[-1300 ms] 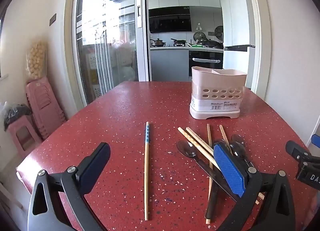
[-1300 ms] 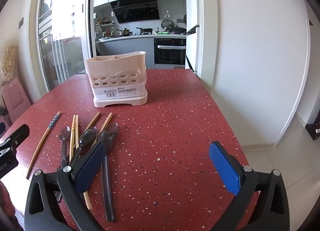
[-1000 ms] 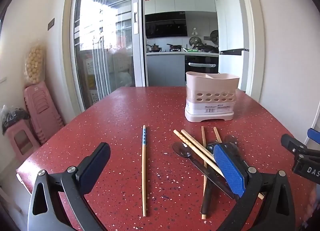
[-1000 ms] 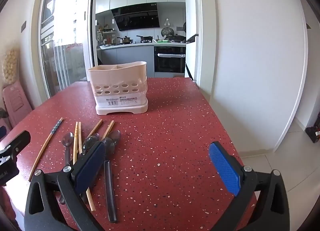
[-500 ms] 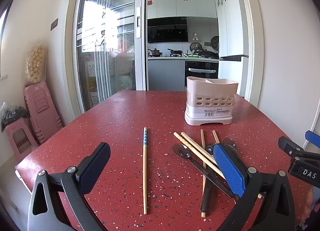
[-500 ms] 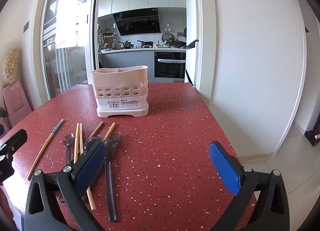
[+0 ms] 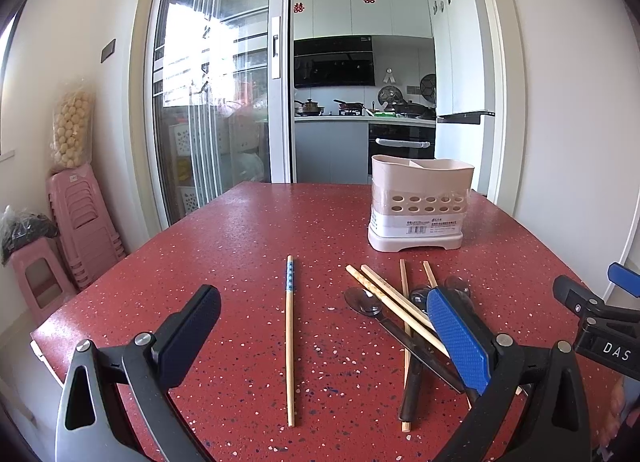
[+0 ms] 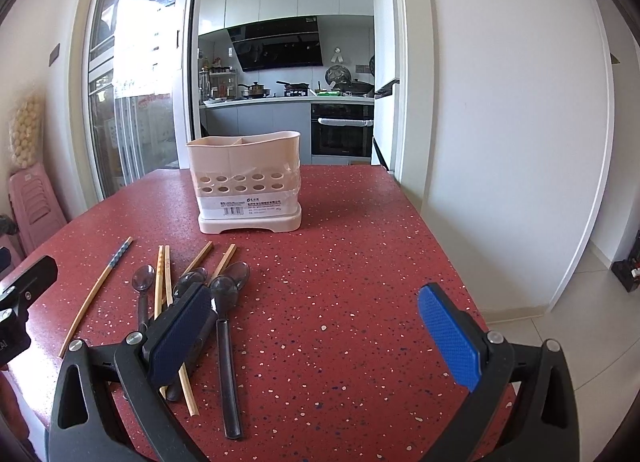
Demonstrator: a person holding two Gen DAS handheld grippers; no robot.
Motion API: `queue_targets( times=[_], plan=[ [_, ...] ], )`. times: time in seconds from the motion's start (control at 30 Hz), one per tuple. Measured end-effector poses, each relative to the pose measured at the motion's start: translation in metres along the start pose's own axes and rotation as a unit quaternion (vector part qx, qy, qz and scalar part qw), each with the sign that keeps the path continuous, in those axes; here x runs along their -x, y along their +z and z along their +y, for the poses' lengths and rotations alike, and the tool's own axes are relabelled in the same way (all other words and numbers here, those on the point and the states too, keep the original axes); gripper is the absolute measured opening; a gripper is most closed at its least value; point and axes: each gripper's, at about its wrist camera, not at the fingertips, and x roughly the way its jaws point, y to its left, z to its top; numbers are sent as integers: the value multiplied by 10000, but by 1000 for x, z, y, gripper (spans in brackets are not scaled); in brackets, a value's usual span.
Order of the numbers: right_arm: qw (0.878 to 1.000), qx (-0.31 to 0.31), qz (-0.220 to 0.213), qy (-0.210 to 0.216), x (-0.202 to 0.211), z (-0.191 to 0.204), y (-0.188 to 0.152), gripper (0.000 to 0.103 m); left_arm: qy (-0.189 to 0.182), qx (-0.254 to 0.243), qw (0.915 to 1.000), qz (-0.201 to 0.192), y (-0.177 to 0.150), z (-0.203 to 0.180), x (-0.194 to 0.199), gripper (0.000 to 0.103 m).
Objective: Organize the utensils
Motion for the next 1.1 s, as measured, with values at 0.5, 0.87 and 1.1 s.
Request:
queue_targets(
  times=[0.5,0.87,1.1],
  plan=[
    [10000,-29,-17,-13,-2,-1,-2,103,-9,0,10000,-8,-1,1,2,103],
    [10000,-53,-27,-24,-1,-2,-4,103,-24,-24,10000,-14,-1,-1,2,103],
    [10000,-68,-22,-34,0,-3,-4,103,-20,1,10000,-5,-2,-2,2,103]
  ],
)
